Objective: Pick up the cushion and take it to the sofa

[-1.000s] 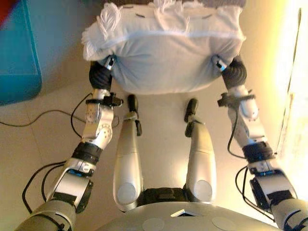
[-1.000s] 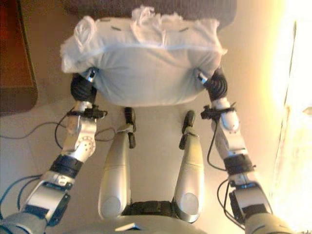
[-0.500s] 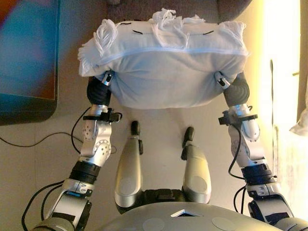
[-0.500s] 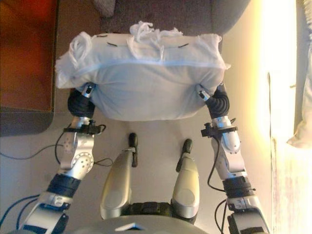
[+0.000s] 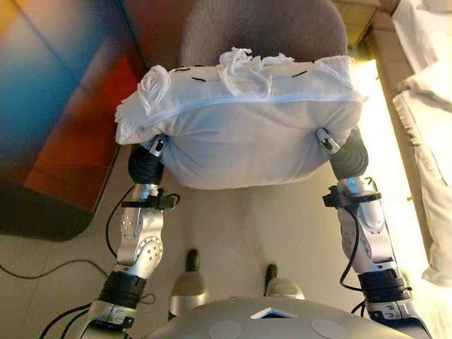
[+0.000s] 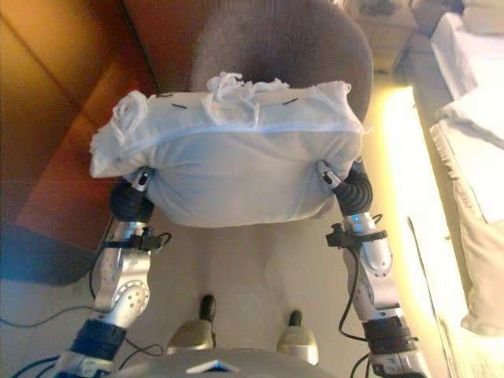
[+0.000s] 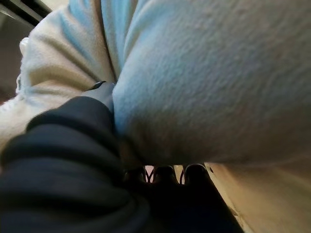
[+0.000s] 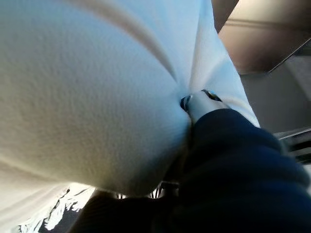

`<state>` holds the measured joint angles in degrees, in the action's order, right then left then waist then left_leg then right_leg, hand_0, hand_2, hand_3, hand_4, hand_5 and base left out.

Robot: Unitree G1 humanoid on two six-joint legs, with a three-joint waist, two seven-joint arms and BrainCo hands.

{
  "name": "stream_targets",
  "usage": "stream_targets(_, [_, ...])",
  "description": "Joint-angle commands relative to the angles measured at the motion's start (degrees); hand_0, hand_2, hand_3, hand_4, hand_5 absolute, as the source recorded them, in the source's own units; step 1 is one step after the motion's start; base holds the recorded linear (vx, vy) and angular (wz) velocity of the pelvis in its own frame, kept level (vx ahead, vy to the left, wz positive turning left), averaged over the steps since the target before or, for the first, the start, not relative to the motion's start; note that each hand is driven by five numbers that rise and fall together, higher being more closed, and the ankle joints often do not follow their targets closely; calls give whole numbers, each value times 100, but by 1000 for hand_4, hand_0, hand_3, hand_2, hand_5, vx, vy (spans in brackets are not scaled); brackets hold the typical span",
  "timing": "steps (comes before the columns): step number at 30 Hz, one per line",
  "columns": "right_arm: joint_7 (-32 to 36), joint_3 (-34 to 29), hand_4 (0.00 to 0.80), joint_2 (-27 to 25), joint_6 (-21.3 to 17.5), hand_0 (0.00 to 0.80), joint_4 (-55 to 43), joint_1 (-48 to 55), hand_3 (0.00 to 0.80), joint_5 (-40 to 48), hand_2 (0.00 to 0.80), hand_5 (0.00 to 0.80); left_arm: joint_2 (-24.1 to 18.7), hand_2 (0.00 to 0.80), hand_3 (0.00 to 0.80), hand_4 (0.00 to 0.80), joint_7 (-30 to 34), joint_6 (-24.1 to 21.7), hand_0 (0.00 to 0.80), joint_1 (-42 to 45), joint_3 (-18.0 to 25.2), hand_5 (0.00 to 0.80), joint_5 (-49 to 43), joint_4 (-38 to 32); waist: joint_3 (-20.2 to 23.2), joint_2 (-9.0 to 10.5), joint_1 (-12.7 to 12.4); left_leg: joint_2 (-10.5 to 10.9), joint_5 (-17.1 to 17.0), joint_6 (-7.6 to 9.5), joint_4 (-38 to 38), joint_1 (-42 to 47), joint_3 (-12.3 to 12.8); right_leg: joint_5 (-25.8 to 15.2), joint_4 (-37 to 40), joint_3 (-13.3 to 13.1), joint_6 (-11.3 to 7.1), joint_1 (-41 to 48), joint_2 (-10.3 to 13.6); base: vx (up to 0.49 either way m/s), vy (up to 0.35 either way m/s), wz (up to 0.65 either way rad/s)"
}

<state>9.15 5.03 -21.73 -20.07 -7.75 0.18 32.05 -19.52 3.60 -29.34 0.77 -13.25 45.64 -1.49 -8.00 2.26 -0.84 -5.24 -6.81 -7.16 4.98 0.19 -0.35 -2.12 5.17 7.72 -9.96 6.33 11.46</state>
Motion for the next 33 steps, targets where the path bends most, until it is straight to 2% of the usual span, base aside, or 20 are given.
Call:
stream_targets(1, [75, 235, 800, -68, -610, 800, -867, -441, 800, -19, 800, 800, 45, 800, 800, 800, 81, -583, 800, -478, -273, 800, -423, -771, 522, -33, -32, 209, 910, 538, 2, 435, 172, 284, -95, 104, 488, 26, -512, -83, -108, 2])
stream_targets(10, [150, 211, 800, -283, -691, 800, -917, -749, 800, 25, 800, 800, 7, 800, 800, 800, -10, -656, 800, -798, -117, 800, -267, -873, 474, -61, -9, -53, 739, 314, -10, 536, 210, 386, -75, 96, 665, 225, -703, -88, -113, 6])
stream_targets(13, [151, 182, 800, -342, -644, 800, -966, -823, 800, 49, 800, 800, 10, 800, 800, 800, -60, -661, 800, -811, -65, 800, -345, -902, 404, -35, -15, -103, 757, 252, -224, 480, 170, 448, -186, 80, 729, 201, -733, -83, -119, 13])
stream_targets(15, [241, 197, 800, -387, -655, 800, -962, -879, 800, 136, 800, 800, 10, 800, 800, 800, -149, -728, 800, -761, 20, 800, -461, -934, 290, 46, -11, -88, 897, 241, -928, 285, 162, 467, -367, 63, 798, 113, -690, -105, -122, 8])
stream_targets(16, [286, 217, 800, -377, -701, 800, -952, -869, 800, 155, 800, 800, 18, 800, 800, 800, -183, -767, 800, -731, 56, 800, -509, -933, 225, 76, -12, -84, 873, 253, -1273, 152, 167, 470, -430, 55, 833, 92, -679, -95, -119, 1])
stream_targets(19, [309, 266, 800, -316, -881, 800, -899, -800, 800, 76, 800, 800, 26, 800, 800, 800, -214, -809, 800, -647, 165, 800, -559, -959, -9, 154, 6, -131, 665, 315, -2604, -435, 395, 488, -632, 63, 963, 95, -688, -74, -131, 6])
stream_targets(20, [262, 293, 800, -310, -935, 800, -879, -806, 800, -7, 800, 800, 35, 800, 800, 800, -214, -802, 800, -649, 195, 800, -549, -954, -58, 171, -2, -96, 701, 350, -2815, -533, 425, 502, -685, 68, 975, 105, -682, -5, -75, 28])
stream_targets(21, [228, 333, 800, -289, -976, 800, -869, -847, 800, -89, 800, 800, 41, 800, 800, 800, -229, -797, 800, -642, 245, 800, -568, -974, -121, 157, -49, 70, 751, 410, -2890, -615, 317, 539, -775, 44, 976, 127, -703, 41, -33, 27])
stream_targets(22, [218, 374, 800, -261, -961, 800, -875, -906, 800, -108, 800, 800, 39, 800, 800, 800, -292, -821, 800, -627, 296, 800, -624, -986, -165, 104, -108, 268, 713, 428, -2832, -688, 176, 590, -834, -15, 968, 170, -762, 83, -2, 12])
stream_targets(24, [166, 426, 800, -184, -856, 800, -883, -1043, 800, -199, 800, 800, 37, 800, 800, 800, -365, -814, 800, -594, 367, 800, -629, -1034, -227, -12, -226, 501, 482, 389, -2511, -802, 22, 705, -858, -149, 968, 313, -919, 187, 16, -23])
stream_targets(25, [109, 479, 800, -160, -796, 800, -871, -1118, 800, -244, 800, 800, 52, 800, 800, 800, -447, -835, 800, -608, 343, 800, -681, -1035, -247, -59, -270, 544, 350, 371, -2268, -837, 13, 767, -835, -213, 976, 413, -989, 291, 34, -47])
stream_targets(27, [50, 554, 800, -140, -691, 800, -864, -1184, 800, -294, 800, 800, 89, 800, 800, 800, -593, -862, 800, -613, 275, 800, -753, -1034, -228, -152, -351, 562, 59, 327, -1579, -856, -34, 878, -787, -333, 980, 610, -1111, 333, 50, -38])
stream_targets(29, [102, 603, 800, -134, -601, 800, -874, -1162, 800, -234, 800, 800, 96, 800, 800, 800, -708, -925, 800, -566, 226, 800, -847, -1025, -191, -225, -459, 590, -323, 275, -914, -925, -273, 1013, -769, -531, 990, 847, -1227, 419, 43, -5])
stream_targets(31, [159, 638, 800, -141, -541, 800, -901, -1101, 800, -177, 800, 800, 110, 800, 800, 800, -799, -987, 800, -483, 200, 800, -910, -1049, -182, -279, -572, 577, -645, 237, -493, -1031, -627, 1239, -919, -781, 1032, 1010, -1334, 467, 37, -14])
stream_targets(33, [151, 687, 800, -150, -537, 800, -893, -1093, 800, -158, 800, 800, 108, 800, 800, 800, -775, -1075, 800, -384, 246, 800, -887, -1050, -234, -329, -648, 440, -806, 195, -337, -1104, -878, 1544, -1286, -938, 1113, 1022, -1436, 449, 49, -13])
